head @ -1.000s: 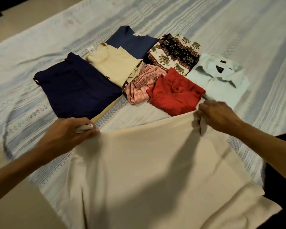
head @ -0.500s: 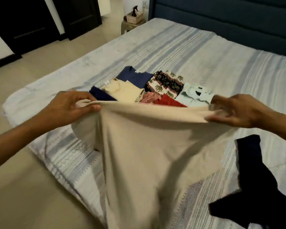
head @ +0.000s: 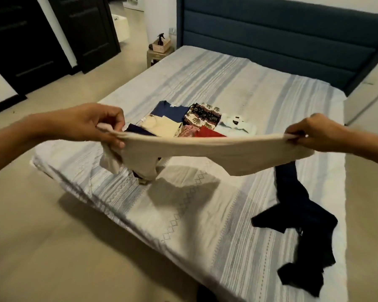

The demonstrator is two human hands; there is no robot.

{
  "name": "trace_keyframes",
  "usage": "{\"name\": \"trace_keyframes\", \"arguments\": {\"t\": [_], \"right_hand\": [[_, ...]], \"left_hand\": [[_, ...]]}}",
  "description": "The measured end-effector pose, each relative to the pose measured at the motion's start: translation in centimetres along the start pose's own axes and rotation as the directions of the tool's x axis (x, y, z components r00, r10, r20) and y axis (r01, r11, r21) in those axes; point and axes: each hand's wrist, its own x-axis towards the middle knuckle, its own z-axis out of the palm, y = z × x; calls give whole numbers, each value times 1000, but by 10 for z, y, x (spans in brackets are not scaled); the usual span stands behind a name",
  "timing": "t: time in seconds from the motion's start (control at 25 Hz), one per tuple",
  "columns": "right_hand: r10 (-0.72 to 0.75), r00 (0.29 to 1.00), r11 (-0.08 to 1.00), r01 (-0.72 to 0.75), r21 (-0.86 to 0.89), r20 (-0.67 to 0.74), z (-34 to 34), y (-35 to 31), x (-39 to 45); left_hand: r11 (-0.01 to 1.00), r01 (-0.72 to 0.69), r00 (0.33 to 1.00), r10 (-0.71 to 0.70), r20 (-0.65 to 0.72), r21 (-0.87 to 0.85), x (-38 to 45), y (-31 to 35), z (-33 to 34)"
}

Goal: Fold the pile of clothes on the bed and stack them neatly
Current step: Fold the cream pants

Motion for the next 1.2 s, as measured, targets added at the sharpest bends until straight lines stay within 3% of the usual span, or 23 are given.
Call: {"name": "trace_keyframes", "arguments": {"t": [0.08,0.28,0.48,0.6,0.8,1.0,1.2], "right_hand": [[-62,997,998,61,30,42,6,-17,-35],[-87,959,991,56,119,269,16,-75,-99],[-2,947,977,-66,202,322,6,-70,-90],[78,932,953,-175,249,354,36,-46,-58],[186,892,924,-301,234,413,192,25,21],[259,851,899,-386,208,457,406,117,92],[301,874,875,-412,254,381,501,156,120]], "left_hand": [[993,19,991,-34,129,113,-22,-1,3],[988,41,940,-88,329,149,-48,7,-7],[973,70,946,-135,296,220,-16,1,-42],[957,78,965,-142,218,280,38,-28,-30],[921,39,992,-81,92,387,180,-148,91],[925,170,985,-174,-18,340,341,-286,257],[940,196,979,-172,-106,281,409,-338,329]]}}
